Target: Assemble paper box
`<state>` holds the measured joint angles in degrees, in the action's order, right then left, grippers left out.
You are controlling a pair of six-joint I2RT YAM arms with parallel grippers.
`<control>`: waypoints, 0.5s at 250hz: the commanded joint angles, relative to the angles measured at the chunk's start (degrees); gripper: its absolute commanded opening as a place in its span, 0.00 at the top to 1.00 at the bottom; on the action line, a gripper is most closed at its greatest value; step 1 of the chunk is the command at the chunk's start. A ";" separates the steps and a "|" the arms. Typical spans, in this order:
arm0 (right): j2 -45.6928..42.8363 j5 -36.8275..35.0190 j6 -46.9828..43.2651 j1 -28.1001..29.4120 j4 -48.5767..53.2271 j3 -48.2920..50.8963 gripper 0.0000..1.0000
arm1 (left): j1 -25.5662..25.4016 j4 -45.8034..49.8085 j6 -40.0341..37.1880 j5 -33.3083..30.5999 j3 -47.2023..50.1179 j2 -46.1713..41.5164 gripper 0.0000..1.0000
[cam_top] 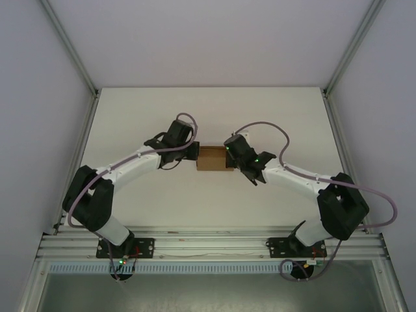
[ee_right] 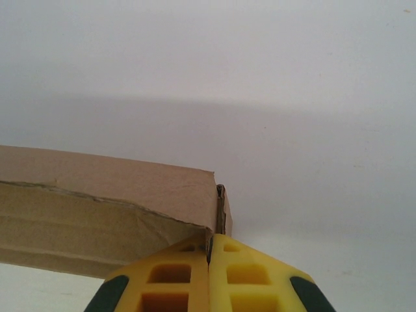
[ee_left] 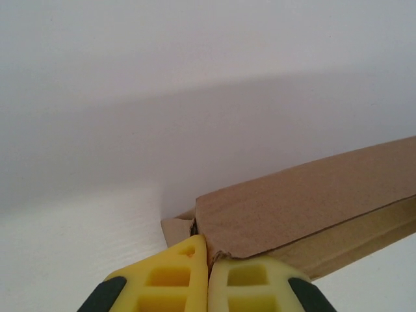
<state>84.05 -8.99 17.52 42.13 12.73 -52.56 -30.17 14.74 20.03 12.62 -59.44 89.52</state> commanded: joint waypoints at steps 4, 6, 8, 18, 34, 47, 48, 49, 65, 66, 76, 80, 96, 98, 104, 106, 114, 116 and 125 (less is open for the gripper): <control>0.92 1.01 -3.01 0.64 -2.10 4.35 0.99 | -1.80 3.99 -1.81 -3.28 5.77 1.06 0.91; 0.87 1.02 -3.02 0.60 -2.23 4.38 0.98 | -1.88 3.87 -1.83 -3.39 5.88 0.98 0.91; 0.83 0.94 -3.02 0.61 -2.35 4.50 0.98 | -1.97 3.67 -1.84 -3.50 6.15 0.94 0.91; 0.45 1.10 -3.02 0.57 -2.63 4.63 0.97 | -2.32 2.51 -1.88 -3.87 7.13 0.66 0.90; -0.57 1.45 -2.51 0.63 -2.74 4.33 0.93 | -2.85 0.59 -1.81 -3.91 8.29 0.30 0.90; -1.77 2.07 -2.26 0.63 -2.38 3.93 0.85 | -3.08 -0.08 -1.51 -4.43 8.60 0.38 0.90; -1.86 2.15 -2.20 0.61 -2.33 3.94 0.84 | -3.07 -0.07 -1.50 -4.53 8.57 0.34 0.90; -2.00 2.14 -2.39 0.60 -2.26 3.86 0.84 | -3.06 -0.07 -1.45 -4.58 8.56 0.37 0.90; -3.93 2.68 -1.60 0.55 -1.55 3.00 0.78 | -3.07 0.07 -1.21 -5.70 8.14 0.59 0.90; -4.04 2.67 -1.56 0.52 -1.56 2.95 0.77 | -3.06 0.09 -1.22 -5.74 8.12 0.62 0.90; -5.28 2.55 -1.81 0.55 -0.94 2.19 0.71 | -3.03 0.20 -1.49 -5.76 7.88 0.72 0.90; -5.80 2.49 -1.95 0.55 -0.66 1.76 0.68 | -3.24 0.20 -1.55 -5.62 7.86 0.71 0.90; -7.60 2.79 -2.14 0.30 0.38 0.28 0.59 | -3.18 -0.02 -1.69 -5.68 7.80 0.79 0.89; -7.77 2.81 -2.14 0.30 0.48 0.09 0.57 | -3.10 -0.05 -1.63 -5.63 7.75 0.87 0.89; -8.29 2.76 -1.98 0.15 0.83 -0.45 0.53 | -3.10 -0.19 -1.57 -5.67 7.65 1.05 0.89; -8.46 2.75 -1.90 0.08 0.96 -0.66 0.51 | -3.13 -0.23 -1.55 -5.72 7.62 1.09 0.89; -9.05 2.91 -1.71 -0.11 1.14 -1.31 0.48 | -3.14 -0.24 -1.61 -5.37 7.41 1.30 0.89; -9.27 2.97 -1.64 -0.18 1.15 -1.41 0.47 | -3.09 -0.24 -1.69 -5.14 7.34 1.39 0.89; -9.67 2.48 -1.04 -0.49 1.17 -1.96 0.42 | -3.16 -0.25 -2.00 -4.39 7.18 1.49 0.89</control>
<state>77.71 -6.00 15.57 42.30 12.01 -50.92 -32.67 7.57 18.98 7.01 -54.19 87.66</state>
